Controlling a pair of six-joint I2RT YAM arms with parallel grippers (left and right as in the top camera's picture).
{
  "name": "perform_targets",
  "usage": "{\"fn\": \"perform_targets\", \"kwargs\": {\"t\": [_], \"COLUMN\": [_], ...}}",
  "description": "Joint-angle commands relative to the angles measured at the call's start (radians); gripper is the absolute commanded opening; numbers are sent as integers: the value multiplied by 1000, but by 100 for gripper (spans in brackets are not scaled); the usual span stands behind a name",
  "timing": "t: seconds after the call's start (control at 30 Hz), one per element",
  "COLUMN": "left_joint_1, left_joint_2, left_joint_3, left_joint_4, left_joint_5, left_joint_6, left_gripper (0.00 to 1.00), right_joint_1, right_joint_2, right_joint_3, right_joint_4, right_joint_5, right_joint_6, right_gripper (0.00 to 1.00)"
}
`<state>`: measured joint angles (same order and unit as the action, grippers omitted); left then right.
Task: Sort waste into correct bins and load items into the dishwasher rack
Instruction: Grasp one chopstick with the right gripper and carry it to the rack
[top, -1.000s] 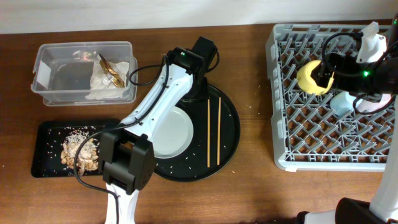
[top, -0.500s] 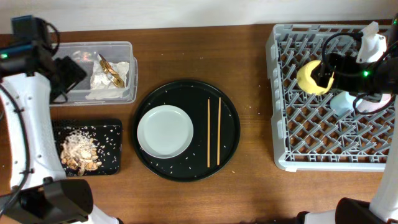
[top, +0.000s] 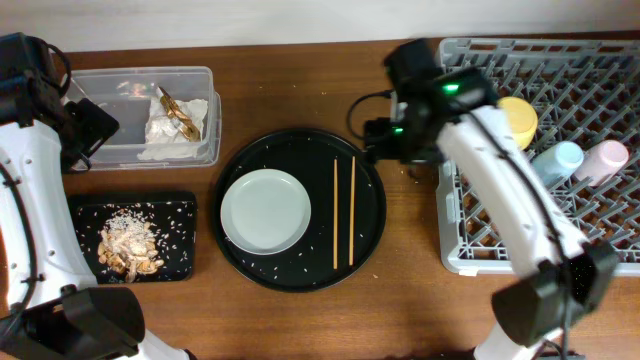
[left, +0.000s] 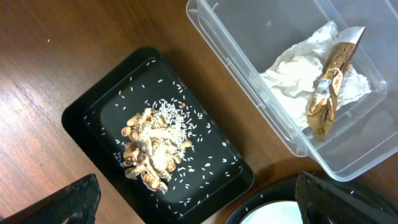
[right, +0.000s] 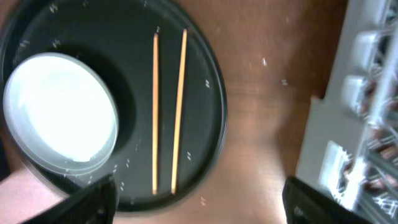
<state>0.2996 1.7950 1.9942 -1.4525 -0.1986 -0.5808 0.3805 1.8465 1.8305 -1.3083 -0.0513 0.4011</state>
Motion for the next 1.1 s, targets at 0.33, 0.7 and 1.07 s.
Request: {"fn": "perform_targets", "kwargs": {"t": [0.33,0.7,1.07], "left_joint_1": [3,3,3], "left_joint_2": [2,2,2], "left_joint_3": [6,6,6], "left_joint_4": [0,0,0], "left_joint_5": [-8,-8,-8], "left_joint_6": [-10,-10,-10], "left_gripper": [99,99,99], "right_joint_1": [112,112,-290], "right_joint_2": [432,434,293], "right_joint_3": [-64,-152,414], "right_joint_4": [200,270,-150], "right_joint_5": [56,43,22], "right_joint_6": [158,166,-306], "right_gripper": [47,4,4]}}
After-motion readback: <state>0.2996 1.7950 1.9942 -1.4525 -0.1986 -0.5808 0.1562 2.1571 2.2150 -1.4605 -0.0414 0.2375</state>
